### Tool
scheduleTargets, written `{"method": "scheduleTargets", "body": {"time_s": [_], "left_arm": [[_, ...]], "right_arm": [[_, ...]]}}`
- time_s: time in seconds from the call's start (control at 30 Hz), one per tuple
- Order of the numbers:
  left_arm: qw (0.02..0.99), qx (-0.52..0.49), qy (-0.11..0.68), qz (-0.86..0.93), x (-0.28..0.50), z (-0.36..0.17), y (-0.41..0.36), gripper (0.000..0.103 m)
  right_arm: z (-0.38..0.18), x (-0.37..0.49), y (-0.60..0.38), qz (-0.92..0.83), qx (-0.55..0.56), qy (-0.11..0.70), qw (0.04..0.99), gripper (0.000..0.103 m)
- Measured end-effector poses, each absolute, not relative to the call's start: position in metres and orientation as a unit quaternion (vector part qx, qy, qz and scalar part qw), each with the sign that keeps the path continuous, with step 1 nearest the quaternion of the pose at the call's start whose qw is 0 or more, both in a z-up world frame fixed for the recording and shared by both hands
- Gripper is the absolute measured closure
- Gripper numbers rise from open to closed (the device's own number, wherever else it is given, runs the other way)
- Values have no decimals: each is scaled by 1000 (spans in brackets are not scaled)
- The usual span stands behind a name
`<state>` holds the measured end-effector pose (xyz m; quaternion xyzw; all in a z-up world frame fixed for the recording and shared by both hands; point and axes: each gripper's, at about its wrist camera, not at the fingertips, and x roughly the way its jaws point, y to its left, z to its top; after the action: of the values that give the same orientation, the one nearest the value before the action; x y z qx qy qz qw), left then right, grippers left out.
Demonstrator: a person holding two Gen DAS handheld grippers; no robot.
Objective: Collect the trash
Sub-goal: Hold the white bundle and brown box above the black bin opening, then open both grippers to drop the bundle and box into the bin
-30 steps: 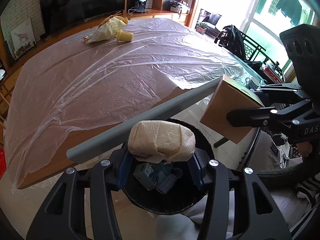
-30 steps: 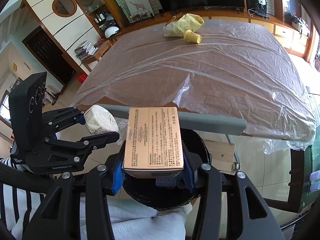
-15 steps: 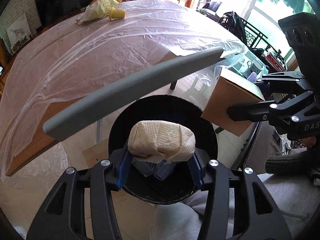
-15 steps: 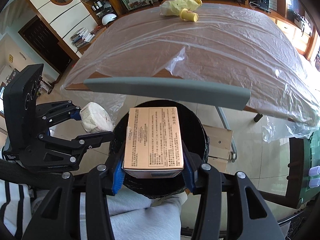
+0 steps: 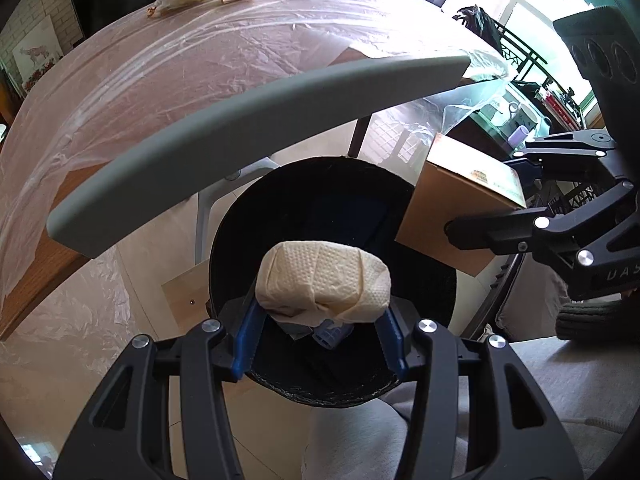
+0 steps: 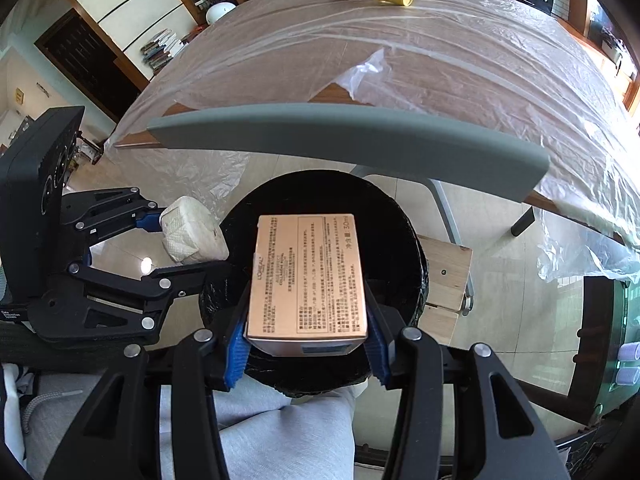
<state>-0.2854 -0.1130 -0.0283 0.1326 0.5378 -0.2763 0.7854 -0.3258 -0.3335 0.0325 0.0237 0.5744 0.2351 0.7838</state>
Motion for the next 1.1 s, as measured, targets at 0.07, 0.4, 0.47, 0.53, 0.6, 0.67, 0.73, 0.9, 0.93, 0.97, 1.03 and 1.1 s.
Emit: {"method": "scheduleTargets", "body": {"time_s": [0.07, 0.4, 0.47, 0.53, 0.6, 0.67, 0.73, 0.9, 0.93, 0.97, 1.03, 1.1], "left_arm": [[784, 135, 541, -273, -284, -33, -115, 52], [772, 144, 564, -254, -277, -63, -116, 52], [768, 146, 570, -251, -277, -69, -116, 52], [765, 148, 576, -247, -277, -75, -115, 52], [762, 147, 580, -245, -277, -80, -114, 52], [760, 149, 583, -244, -276, -84, -115, 52], [759, 150, 585, -243, -275, -87, -114, 52], [758, 134, 587, -248, -270, -88, -112, 38], [760, 123, 587, -251, -269, -87, -110, 25], [761, 118, 587, -251, -268, -85, -108, 20], [762, 122, 585, -248, -268, -81, -107, 20], [763, 134, 582, -249, -270, -77, -107, 20]], "right_arm": [[29, -324, -332, 235, 20, 577, 782, 56], [8, -317, -320, 228, 3, 591, 774, 56], [3, -315, -320, 224, 2, 594, 772, 56], [-2, -313, -319, 220, 1, 598, 771, 56], [-7, -313, -317, 216, -1, 601, 769, 56], [-11, -313, -317, 210, -3, 605, 768, 56], [-16, -313, -317, 205, -1, 609, 766, 56], [-24, -313, -320, 194, 5, 617, 762, 54], [-24, -313, -321, 190, 7, 617, 763, 51], [-24, -313, -323, 186, 10, 617, 764, 41], [-20, -314, -328, 178, 16, 613, 769, 32], [-14, -314, -334, 175, 25, 608, 774, 31]]}}
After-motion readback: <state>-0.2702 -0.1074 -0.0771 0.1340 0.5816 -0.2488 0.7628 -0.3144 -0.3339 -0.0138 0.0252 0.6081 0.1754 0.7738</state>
